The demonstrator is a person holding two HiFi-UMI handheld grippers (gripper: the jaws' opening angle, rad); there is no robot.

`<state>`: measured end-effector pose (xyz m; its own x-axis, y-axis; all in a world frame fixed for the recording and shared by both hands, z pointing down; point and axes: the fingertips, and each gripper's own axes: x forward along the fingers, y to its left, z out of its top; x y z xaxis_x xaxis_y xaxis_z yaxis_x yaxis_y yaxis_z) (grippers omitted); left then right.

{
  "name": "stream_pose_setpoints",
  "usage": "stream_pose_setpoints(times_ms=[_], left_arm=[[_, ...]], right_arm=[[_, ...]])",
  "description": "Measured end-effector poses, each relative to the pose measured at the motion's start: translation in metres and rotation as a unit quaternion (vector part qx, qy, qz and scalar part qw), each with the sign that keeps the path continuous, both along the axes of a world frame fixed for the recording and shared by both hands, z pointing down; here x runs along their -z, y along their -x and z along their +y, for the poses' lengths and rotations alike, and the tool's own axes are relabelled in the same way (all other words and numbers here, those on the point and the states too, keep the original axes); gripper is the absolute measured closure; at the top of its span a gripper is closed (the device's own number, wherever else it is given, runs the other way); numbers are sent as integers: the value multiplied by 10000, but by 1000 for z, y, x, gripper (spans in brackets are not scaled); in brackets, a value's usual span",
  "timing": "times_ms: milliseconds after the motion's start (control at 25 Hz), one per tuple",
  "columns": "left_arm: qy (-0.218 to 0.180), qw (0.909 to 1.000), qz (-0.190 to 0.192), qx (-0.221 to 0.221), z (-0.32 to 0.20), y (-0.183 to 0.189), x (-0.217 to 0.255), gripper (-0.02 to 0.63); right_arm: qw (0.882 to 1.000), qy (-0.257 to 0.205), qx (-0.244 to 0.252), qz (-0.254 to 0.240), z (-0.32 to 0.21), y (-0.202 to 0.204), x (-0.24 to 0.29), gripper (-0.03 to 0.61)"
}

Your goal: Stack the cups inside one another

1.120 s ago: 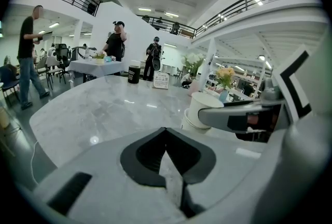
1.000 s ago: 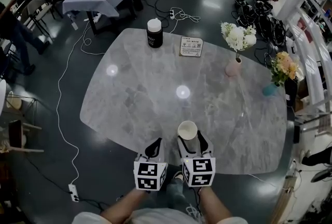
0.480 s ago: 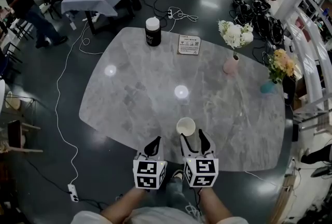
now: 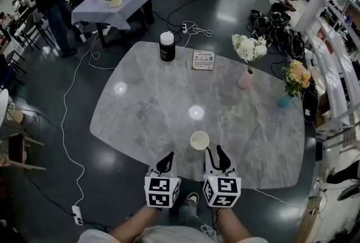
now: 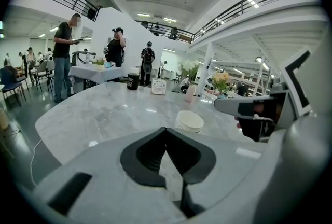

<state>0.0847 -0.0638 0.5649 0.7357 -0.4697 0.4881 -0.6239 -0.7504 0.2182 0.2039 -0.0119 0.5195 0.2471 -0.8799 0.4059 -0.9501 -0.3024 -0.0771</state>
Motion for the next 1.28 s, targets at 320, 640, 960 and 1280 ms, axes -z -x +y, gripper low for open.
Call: stream_pose_setpoints(times_ms=[320, 640, 960, 1280], left_arm=[[-234, 9996, 161, -19, 12, 1, 27, 615], [-400, 9988, 278, 60, 31, 3, 46, 615], [-531, 9976, 408, 155, 47, -5, 59, 615], [-517, 9979, 388, -30, 52, -11, 61, 615]], right_arm=[[9991, -247, -330, 104, 29, -11, 25, 529], [9982, -301, -521, 33, 67, -22, 32, 559], [9980, -383, -492, -63, 87, -27, 39, 561], [9975, -385, -550, -241, 92, -19, 40, 561]])
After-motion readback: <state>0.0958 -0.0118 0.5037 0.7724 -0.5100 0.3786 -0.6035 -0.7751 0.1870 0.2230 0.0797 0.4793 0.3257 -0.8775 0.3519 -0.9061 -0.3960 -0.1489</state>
